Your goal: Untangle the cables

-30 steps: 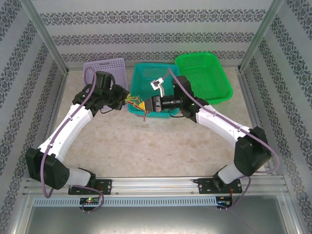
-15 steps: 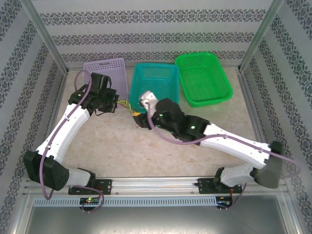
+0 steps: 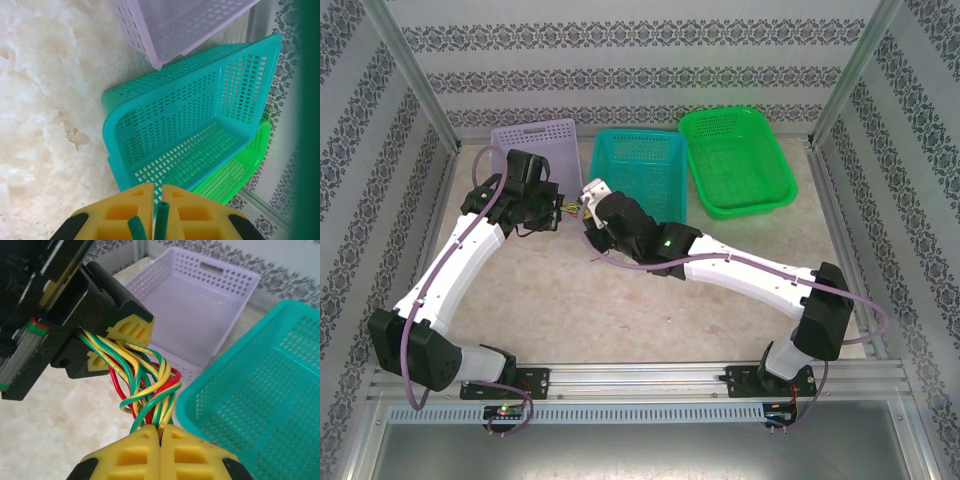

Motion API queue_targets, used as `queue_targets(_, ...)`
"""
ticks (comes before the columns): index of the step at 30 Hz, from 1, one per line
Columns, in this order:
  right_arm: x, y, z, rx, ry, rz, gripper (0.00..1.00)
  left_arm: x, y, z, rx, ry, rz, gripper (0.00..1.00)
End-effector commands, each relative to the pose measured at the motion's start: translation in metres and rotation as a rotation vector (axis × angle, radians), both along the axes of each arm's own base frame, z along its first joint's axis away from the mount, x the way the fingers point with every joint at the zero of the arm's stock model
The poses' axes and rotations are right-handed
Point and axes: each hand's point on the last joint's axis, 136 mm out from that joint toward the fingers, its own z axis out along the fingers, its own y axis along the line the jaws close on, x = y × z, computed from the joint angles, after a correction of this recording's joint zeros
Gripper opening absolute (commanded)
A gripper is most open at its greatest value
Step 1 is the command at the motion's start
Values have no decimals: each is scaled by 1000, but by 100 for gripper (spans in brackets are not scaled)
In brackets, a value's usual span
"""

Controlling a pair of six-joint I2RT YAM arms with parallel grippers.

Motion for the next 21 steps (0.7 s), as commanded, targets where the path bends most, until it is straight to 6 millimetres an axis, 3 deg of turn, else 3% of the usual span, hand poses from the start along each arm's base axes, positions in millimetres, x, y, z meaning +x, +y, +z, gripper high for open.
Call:
queue_targets(1,17,-26,0,183,216,-8,0,-15,2,6,14,-1,-29,0)
queue_targets(6,2,-43,-14,534,816,209,0,-1,12,17,75,-83,-97,0)
queue_targets(8,-15,-43,-22,593,1057,297,0,9,9,23,103,-130,-161,0)
queue_targets(10,-23,-52,-32,587,1169,289,0,15,8,27,133,-156,-206,0)
queue_targets(15,-1,-91,-55,635,1158,79,0,18,16,34,217,-187,-235,0)
queue_targets(17,1,-95,-52,587,1075,64,0,18,15,36,217,-190,-244,0)
queue_targets(18,1,-96,-47,537,1002,46,6,17,14,35,209,-182,-245,0)
queue_targets(21,1,-96,-23,364,697,-21,37,14,11,28,186,-142,-241,0)
